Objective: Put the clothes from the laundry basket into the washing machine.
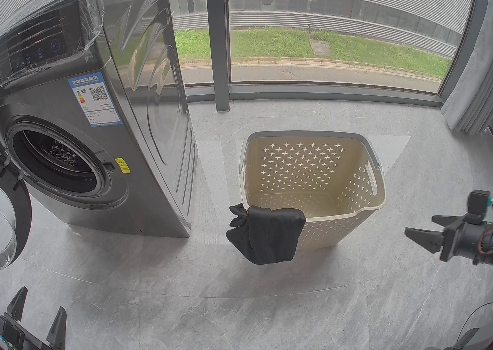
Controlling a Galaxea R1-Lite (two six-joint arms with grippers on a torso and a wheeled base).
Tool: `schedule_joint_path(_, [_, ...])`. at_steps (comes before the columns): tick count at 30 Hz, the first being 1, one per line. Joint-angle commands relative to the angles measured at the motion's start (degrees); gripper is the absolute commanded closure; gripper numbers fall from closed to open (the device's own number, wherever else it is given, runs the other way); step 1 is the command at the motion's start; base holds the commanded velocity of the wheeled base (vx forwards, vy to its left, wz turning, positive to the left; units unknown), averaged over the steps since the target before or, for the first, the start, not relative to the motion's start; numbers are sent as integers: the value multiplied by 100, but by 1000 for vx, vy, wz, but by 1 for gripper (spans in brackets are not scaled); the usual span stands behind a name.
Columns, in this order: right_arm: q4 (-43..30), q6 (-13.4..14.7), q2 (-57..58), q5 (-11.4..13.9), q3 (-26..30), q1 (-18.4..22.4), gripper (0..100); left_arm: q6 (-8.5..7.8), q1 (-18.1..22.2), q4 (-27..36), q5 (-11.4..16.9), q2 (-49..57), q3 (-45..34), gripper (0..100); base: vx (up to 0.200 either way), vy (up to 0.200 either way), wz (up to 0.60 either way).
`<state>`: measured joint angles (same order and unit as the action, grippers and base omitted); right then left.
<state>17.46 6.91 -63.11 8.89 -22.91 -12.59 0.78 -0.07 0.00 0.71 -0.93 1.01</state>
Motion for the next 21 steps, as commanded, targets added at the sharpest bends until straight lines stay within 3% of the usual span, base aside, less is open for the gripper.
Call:
schedule_joint_path(1, [2157,372,-3269,-317,155,-771,0,10,-1,0,-18,93,-101,0,0,0,0])
schedule_joint_path(3, [2552,372,-3603,-370,120,-885,0,19,-1,-9,-18,93,-101,0,0,0,0])
schedule_joint_path(8, [3607,363,-4526,-968,-47,-1272,0,10,-1,0,-9,93,-101,0,0,0,0])
schedule_joint_path(12, [4143,355,-5071,-1073,-329,-1439,0,10,-1,0,0,93,-101,0,0,0,0])
schedule_joint_path(15, [4169,320,-5299,-1205,-522,-1500,0,10,-1,0,0,93,-101,0,0,0,0])
schedule_joint_path(21, [4196,302,-5519,-1231,-768,-1632,0,10,-1,0,8,93,-92,0,0,0,0])
